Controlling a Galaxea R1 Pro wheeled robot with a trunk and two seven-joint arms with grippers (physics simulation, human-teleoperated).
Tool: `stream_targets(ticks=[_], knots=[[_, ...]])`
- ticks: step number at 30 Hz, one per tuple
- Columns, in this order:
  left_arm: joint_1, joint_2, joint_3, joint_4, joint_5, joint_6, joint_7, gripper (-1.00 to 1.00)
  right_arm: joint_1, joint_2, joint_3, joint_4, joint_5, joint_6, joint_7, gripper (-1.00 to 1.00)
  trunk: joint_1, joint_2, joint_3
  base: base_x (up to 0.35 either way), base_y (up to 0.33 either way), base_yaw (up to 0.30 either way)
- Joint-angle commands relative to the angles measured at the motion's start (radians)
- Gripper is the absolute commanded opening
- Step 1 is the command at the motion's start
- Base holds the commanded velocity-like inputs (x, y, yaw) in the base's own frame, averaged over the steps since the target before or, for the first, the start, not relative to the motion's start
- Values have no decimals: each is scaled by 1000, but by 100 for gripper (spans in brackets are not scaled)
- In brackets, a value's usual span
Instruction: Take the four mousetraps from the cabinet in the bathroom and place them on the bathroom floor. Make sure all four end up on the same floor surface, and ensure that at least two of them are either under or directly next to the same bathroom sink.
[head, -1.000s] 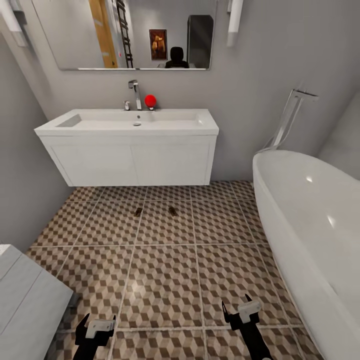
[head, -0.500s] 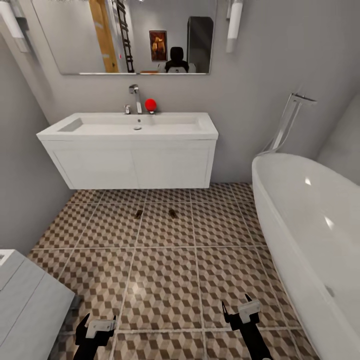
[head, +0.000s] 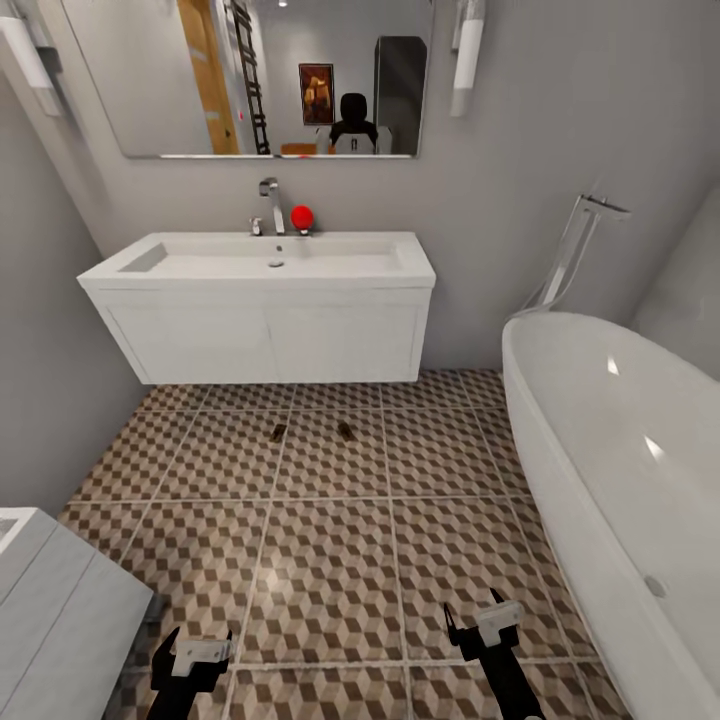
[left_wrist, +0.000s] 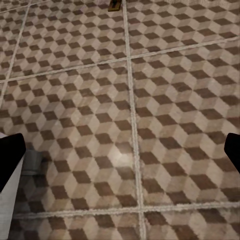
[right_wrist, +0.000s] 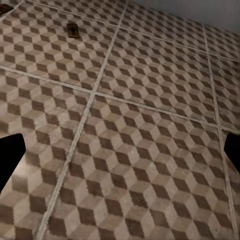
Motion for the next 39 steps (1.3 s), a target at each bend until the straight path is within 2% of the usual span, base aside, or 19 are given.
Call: stream_targets(ticks=[1, 39], knots=[[-1, 0, -9, 3, 3, -4, 4, 100, 0, 0, 9, 0, -6, -2, -3, 100, -4, 7, 3, 0, 0, 0], [-1, -2, -9, 3, 3, 7, 4, 100, 0, 0, 9, 0, -6, -1, -3, 100, -150, 273, 122, 0, 0, 0]])
